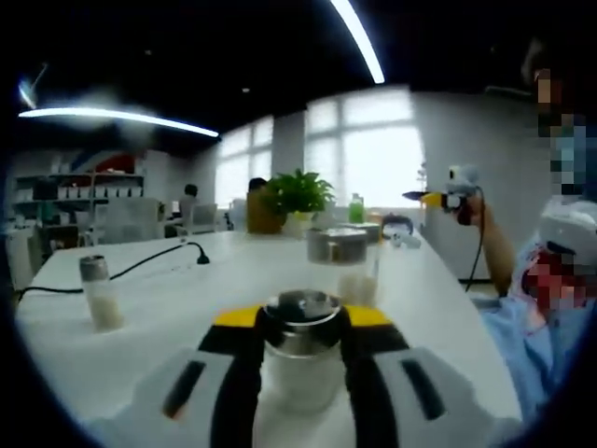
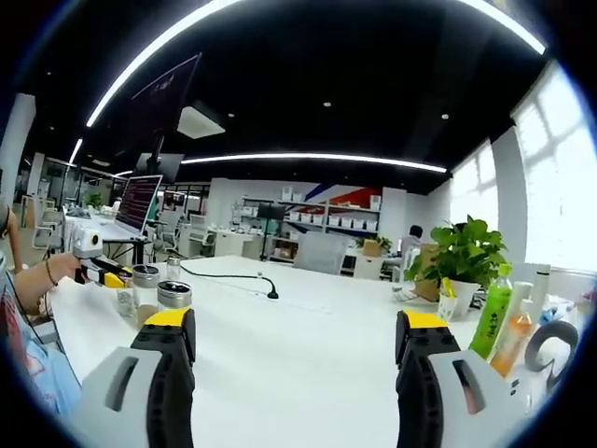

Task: Rotate the seasoning bottle until the label or dispensing opening points toward the visible target arrow and the bottle remains upright within the marked orientation range

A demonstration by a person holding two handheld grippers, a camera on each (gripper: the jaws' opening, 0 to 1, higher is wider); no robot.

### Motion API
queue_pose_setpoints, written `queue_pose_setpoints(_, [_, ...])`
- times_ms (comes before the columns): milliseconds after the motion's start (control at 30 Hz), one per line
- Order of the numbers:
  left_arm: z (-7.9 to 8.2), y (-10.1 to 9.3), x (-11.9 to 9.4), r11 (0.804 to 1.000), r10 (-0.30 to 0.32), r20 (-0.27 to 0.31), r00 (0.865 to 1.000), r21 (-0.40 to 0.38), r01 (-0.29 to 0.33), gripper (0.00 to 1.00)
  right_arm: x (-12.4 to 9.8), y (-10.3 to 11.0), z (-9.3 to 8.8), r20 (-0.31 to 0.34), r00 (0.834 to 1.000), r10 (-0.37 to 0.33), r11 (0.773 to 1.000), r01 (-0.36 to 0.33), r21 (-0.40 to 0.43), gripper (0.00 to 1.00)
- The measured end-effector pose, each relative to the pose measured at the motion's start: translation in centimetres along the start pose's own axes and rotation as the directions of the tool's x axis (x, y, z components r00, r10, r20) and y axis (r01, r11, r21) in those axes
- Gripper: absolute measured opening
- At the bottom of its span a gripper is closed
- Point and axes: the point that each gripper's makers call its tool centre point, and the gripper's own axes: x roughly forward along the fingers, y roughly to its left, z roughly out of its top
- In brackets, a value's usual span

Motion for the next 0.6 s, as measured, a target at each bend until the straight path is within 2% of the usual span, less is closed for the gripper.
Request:
queue_pose_setpoints(400, [0.06,-0.24,0.0,0.999,-0.051,0.019,0.999,0.009,0.051,0.33,-0.12,0.05,-0.23,-0.013,1.0,-0.004,1.0,0.004,-0.002,0.98])
queue_pose_setpoints(600, [0.09,-0.19,0.1,0.998,-0.062,0.015,0.998,0.01,0.062,0.34,-0.05,0.26,0.26,0.019,1.0,-0.003,1.0,0.004,-0.025,0.99])
